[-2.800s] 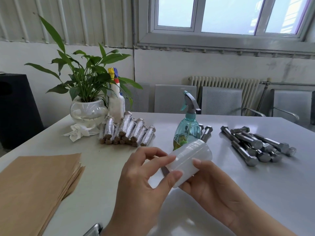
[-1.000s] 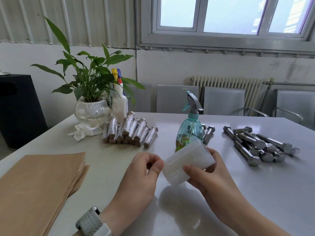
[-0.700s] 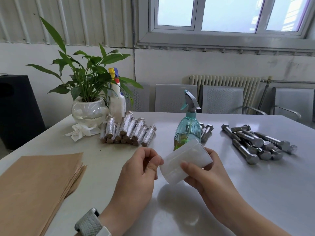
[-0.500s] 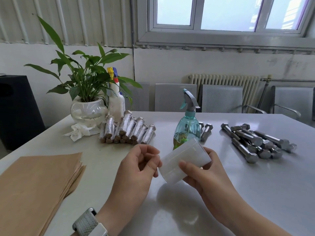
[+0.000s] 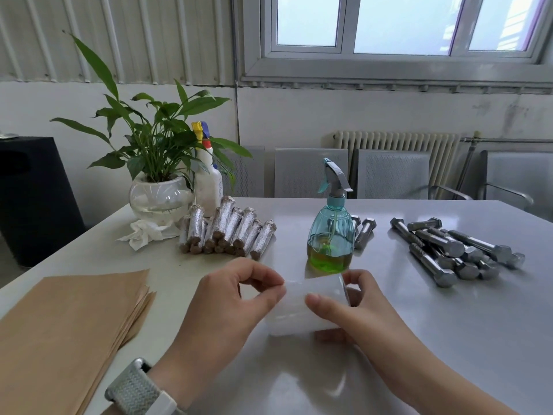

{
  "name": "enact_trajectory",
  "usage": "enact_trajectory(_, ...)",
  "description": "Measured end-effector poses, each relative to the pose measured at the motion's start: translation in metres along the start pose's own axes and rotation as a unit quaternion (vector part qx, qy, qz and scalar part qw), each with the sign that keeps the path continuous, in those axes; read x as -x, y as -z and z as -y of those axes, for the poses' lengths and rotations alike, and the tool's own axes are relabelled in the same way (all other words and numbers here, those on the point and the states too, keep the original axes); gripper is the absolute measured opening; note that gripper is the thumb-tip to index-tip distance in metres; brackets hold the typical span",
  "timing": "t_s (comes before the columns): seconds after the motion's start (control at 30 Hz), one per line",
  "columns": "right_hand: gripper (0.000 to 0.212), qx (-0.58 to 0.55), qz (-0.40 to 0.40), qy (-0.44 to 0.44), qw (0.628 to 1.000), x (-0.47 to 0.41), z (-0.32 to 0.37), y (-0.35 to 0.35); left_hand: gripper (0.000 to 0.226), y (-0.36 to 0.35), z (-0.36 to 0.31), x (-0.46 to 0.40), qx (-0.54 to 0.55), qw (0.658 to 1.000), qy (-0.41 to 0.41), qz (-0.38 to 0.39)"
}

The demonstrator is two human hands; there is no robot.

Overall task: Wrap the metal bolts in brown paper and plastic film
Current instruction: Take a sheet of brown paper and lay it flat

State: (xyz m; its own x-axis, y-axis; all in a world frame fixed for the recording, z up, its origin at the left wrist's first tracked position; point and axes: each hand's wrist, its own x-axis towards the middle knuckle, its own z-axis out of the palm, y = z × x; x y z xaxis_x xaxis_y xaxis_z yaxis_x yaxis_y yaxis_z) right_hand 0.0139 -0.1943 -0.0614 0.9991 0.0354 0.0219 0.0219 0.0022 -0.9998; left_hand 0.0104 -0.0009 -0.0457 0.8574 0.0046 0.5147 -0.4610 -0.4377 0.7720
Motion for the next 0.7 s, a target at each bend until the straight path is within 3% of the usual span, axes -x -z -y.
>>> enact_trajectory(0.13,0.056,0.128,0.069,-0.035,0.989,0.001,0.015,0.009,0.026,0.004,0.0,-0.002,-0.028,0.998,-0.059,0.011)
enact_trajectory(0.27,0.038,0.237,0.135,0.007,0.962,0.002,0.026,0.016,0.032,0.0,0.0,-0.001,-0.053,0.989,-0.133,0.039)
enact_trajectory(0.43,0.017,0.204,0.17,0.061,0.962,-0.003,0.028,0.013,0.023,-0.005,-0.001,-0.001,-0.047,0.983,-0.172,0.038)
enact_trajectory(0.57,0.015,0.201,0.194,0.079,0.957,-0.002,0.028,0.008,0.025,-0.005,-0.002,0.001,-0.074,0.978,-0.189,0.037)
enact_trajectory(0.7,0.024,0.296,0.182,0.124,0.929,-0.001,0.032,0.013,0.027,-0.007,-0.005,-0.001,-0.125,0.972,-0.197,0.034)
